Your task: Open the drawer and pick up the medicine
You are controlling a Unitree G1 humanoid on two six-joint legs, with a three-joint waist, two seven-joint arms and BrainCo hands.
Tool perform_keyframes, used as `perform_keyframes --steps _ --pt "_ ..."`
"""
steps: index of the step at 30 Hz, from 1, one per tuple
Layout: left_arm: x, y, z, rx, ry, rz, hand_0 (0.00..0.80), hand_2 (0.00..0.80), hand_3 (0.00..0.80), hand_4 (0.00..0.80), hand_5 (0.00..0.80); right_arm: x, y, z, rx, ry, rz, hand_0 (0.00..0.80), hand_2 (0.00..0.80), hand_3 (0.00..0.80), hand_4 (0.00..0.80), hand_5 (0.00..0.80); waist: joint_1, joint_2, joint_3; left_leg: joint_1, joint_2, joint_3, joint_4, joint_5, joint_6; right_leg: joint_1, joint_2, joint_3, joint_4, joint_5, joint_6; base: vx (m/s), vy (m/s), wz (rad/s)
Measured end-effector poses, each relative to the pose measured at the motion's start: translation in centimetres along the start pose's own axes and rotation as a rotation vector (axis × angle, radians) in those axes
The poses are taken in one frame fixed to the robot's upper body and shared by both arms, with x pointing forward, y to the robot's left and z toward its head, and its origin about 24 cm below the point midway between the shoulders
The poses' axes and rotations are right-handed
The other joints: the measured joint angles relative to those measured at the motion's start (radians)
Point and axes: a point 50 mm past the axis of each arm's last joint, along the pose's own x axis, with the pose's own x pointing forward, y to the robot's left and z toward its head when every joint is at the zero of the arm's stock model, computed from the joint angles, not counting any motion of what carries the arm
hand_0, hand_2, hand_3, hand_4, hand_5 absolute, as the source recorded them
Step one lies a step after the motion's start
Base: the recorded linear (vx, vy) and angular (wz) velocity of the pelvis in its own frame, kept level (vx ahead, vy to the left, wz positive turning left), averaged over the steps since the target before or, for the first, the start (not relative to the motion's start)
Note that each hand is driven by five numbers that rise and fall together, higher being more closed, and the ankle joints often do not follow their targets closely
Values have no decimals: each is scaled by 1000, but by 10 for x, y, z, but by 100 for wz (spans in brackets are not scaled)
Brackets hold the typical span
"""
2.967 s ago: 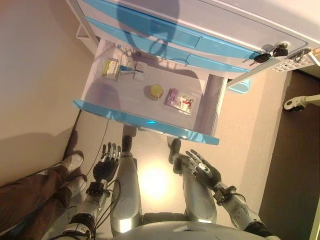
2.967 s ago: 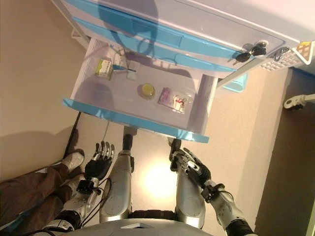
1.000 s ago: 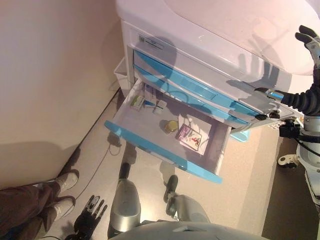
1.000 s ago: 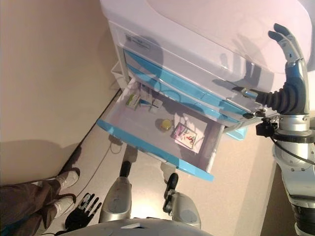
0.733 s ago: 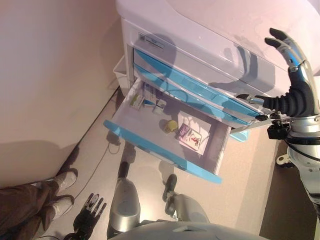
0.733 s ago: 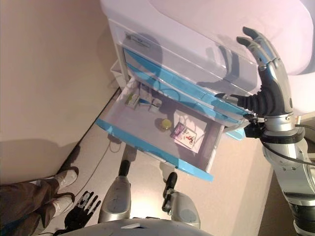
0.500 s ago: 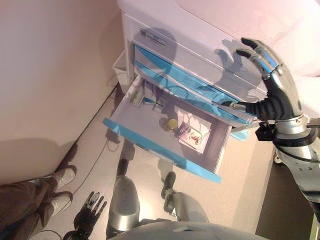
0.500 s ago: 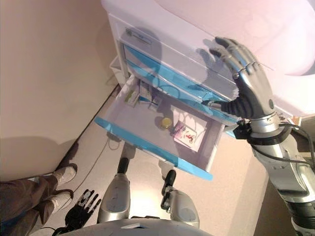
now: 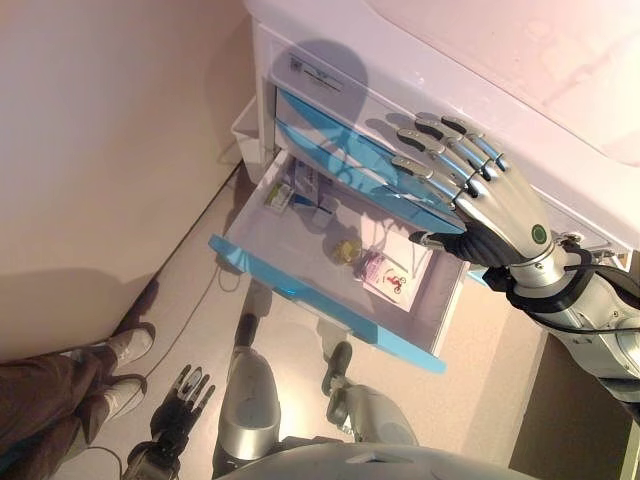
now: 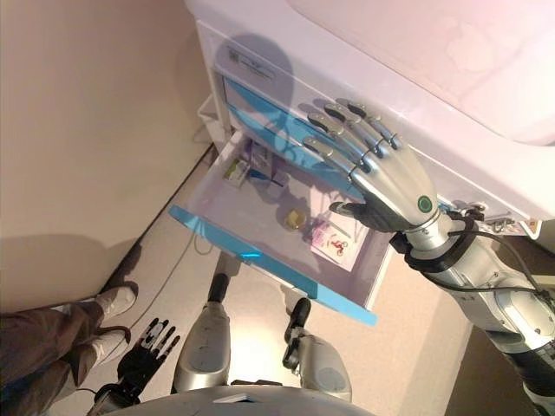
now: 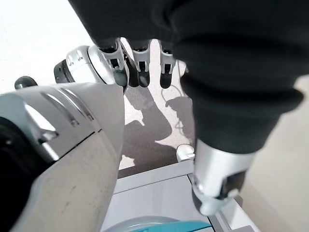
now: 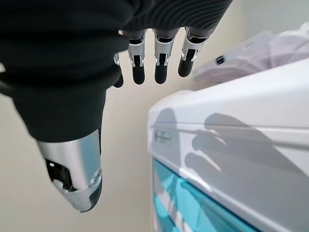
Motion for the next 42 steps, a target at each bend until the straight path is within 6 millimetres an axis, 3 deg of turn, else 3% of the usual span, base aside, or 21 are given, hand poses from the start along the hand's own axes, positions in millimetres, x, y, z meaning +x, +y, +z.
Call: perform_keyframes --steps 10,24,34,42 --pt "4 -1 8 30 1 -9 0 0 0 0 0 -2 26 12 68 -40 95 0 0 0 0 0 21 -6 5 -5 -1 -7 0 0 -1 0 1 -4 -2 0 0 0 0 0" --pt "13 -11 15 55 3 -43 0 0 0 0 0 -11 86 3 225 97 420 0 0 0 0 0 36 -1 10 -14 -4 -24 -1 2 -3 3 1 -26 -11 0 -1 -9 4 2" --pt "20 -20 19 72 20 -70 0 0 0 0 0 -41 135 -4 271 277 587 0 0 0 0 0 60 33 40 -17 -16 -38 -1 6 2 11 -10 -43 -11 0 0 -6 9 5" --pt "21 -21 20 82 24 -79 0 0 0 0 0 -52 154 -4 253 349 608 0 0 0 0 0 74 56 60 -27 -20 -51 0 9 3 8 -12 -57 -10 0 0 -6 0 4"
